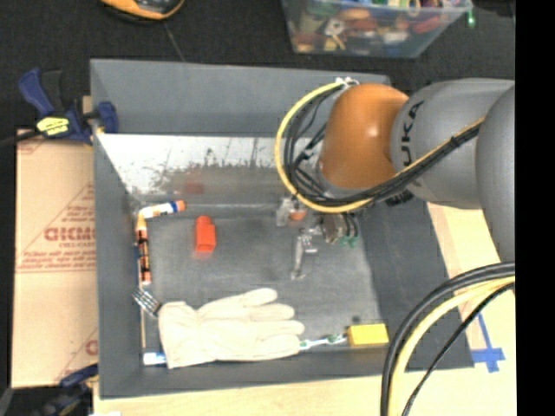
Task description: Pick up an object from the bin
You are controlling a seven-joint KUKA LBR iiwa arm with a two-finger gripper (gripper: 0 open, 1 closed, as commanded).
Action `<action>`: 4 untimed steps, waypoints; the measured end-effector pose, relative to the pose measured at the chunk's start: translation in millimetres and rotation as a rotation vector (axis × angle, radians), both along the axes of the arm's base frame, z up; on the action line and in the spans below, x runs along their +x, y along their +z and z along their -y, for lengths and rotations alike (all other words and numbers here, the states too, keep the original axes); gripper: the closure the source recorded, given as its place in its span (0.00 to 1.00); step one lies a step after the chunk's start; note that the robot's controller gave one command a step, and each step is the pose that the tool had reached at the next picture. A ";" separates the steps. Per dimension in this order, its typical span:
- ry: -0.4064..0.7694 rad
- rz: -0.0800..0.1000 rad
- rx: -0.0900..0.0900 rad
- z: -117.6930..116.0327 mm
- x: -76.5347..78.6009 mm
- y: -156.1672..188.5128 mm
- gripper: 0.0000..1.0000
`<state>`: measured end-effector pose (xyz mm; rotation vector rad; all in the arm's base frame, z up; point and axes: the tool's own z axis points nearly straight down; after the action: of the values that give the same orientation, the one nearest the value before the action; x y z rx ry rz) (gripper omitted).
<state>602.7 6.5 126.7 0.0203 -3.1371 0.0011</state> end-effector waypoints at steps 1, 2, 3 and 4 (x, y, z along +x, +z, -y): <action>0.000 0.006 0.000 0.0 1.1 4.4 0.00; 0.434 0.004 0.003 -83.7 -39.8 -57.3 0.00; 0.303 0.011 0.000 -66.7 -41.6 23.5 0.00; 0.788 -0.003 0.009 -146.4 -51.6 -27.9 0.00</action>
Offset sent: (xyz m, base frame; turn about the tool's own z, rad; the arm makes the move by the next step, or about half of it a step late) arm -0.0394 0.0815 -0.0567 -0.4298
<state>551.0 152.9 98.8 1.2222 -2.8872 -0.0103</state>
